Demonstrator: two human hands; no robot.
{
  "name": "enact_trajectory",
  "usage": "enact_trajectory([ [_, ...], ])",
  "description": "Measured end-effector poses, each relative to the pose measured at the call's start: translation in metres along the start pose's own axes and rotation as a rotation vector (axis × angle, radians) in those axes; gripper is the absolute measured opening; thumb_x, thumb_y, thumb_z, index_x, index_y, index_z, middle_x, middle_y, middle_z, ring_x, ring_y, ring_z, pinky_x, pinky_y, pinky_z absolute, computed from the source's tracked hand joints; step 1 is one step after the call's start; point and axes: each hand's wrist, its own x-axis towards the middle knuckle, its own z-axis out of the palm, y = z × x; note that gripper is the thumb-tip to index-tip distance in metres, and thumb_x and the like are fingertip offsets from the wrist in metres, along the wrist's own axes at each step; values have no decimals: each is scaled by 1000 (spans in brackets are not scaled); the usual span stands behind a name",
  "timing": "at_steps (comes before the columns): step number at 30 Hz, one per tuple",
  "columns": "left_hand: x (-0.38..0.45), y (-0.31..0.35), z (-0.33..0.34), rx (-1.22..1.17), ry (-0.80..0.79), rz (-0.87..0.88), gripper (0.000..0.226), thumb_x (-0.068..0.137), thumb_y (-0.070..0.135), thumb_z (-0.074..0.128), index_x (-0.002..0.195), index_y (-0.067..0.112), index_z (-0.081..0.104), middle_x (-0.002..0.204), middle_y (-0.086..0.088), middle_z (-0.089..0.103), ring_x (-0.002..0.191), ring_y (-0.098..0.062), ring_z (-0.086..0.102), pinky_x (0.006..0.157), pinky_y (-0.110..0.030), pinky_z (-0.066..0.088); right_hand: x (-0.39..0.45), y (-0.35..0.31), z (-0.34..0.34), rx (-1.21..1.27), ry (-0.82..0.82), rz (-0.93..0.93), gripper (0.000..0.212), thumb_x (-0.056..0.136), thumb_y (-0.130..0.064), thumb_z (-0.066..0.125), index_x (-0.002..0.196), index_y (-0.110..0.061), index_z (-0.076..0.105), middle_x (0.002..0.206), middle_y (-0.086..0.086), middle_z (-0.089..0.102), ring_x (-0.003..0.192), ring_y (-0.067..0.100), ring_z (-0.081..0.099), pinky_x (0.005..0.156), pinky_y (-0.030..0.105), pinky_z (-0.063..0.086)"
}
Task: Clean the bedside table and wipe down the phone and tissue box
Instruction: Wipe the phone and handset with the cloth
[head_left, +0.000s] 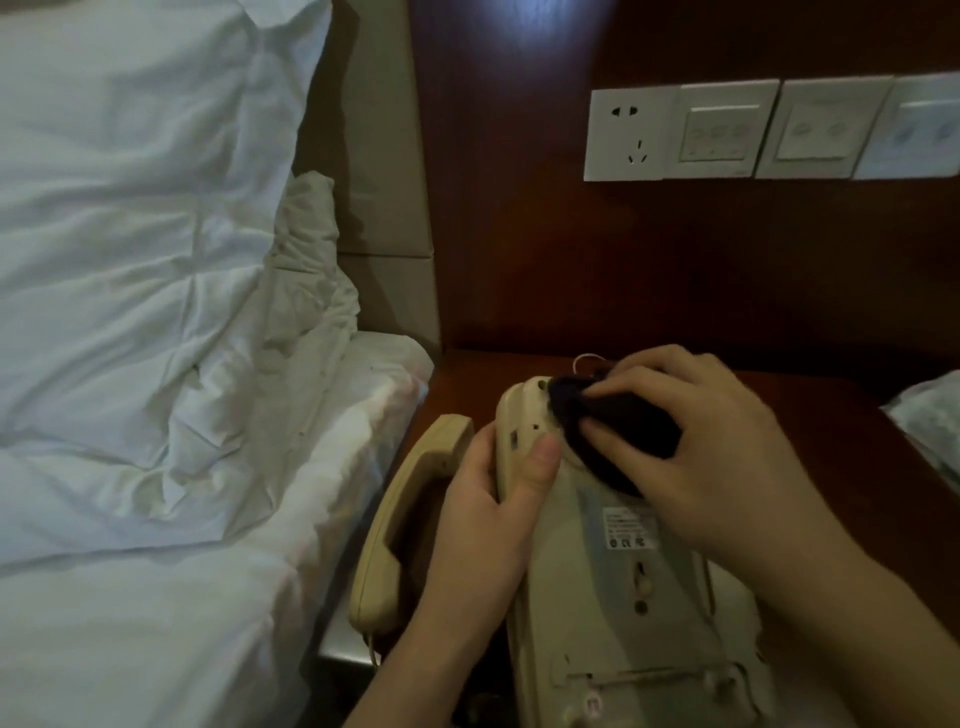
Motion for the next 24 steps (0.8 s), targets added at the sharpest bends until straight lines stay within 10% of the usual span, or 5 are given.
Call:
enact_trajectory([
  [11,-4,3,-1,-17,-63,31,52,83,49,63,131,31,57,112,12,74,103,-8,72,82,-23,58,4,-25,9,270,151,162,14,79,-47,67,92,-46,62,104,-25,54,105,3,52,89,29,48],
  [16,-4,0,-3,-43,-80,8,55,83,51,65,134,33,55,116,8,74,106,-12,72,85,-32,61,13,-24,-8,319,-55,203,19,79,-33,77,91,-42,65,107,-24,57,98,-6,54,81,16,47],
  [24,-5,0,-1,-27,-75,13,60,80,53,65,136,33,54,117,10,73,106,-9,71,85,-29,60,2,-25,12,180,272,173,15,84,-40,68,97,-34,63,104,-16,54,103,8,51,84,24,46],
])
